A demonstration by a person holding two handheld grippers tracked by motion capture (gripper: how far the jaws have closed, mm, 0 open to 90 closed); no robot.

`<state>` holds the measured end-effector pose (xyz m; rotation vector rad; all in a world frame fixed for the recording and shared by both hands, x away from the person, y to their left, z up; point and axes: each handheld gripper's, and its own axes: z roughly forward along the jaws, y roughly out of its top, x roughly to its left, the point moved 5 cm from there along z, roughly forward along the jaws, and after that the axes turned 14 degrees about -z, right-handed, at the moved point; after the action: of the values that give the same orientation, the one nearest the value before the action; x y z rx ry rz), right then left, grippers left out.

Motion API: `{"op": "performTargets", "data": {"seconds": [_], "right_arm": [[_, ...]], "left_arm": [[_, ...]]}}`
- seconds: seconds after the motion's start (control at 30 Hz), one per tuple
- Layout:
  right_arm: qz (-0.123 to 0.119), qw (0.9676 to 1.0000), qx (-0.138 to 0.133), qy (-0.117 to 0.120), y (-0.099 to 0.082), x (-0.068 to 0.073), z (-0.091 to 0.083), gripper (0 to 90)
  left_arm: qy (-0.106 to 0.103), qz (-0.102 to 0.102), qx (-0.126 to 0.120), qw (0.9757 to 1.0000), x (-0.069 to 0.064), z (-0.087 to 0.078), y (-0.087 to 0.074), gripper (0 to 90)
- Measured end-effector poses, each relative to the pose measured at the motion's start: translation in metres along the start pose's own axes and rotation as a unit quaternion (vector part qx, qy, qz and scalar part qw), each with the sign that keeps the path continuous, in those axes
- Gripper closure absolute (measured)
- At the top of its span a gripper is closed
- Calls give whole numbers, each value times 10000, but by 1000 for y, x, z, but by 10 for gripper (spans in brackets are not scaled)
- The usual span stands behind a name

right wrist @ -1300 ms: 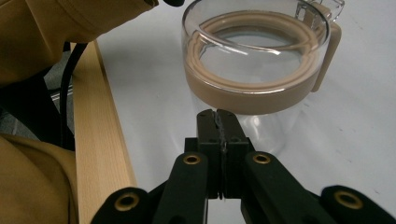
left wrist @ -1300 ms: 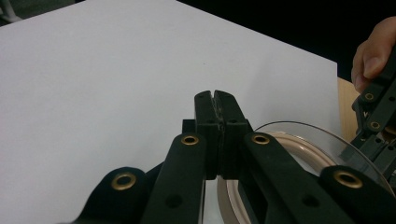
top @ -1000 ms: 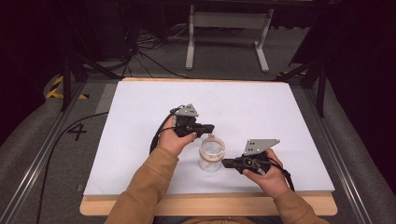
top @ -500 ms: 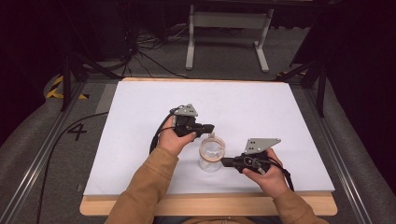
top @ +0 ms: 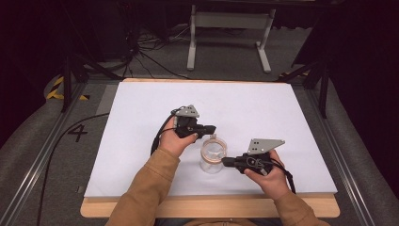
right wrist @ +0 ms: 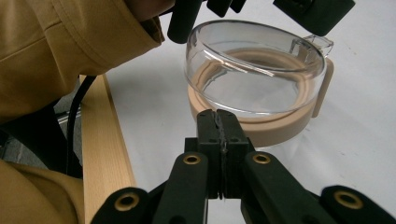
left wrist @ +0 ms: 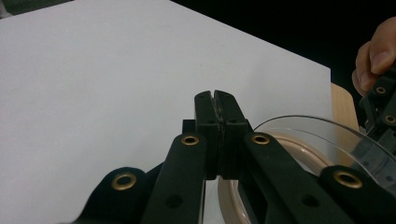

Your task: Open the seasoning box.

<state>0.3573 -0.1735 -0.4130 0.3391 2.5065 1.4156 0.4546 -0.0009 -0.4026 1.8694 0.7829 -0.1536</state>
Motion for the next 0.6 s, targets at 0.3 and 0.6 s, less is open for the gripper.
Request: {"op": "performTargets", "data": {"seconds": [0.3, 0.6], "right_arm": [[-31, 9999, -145, -45, 1, -1, -1, 900], [-14, 9999, -156, -18, 1, -1, -1, 900]], "left_arm": [[15, 13, 21, 10000, 0, 0, 0, 895], [197, 121, 7, 9997, 1, -4, 1, 839]]}}
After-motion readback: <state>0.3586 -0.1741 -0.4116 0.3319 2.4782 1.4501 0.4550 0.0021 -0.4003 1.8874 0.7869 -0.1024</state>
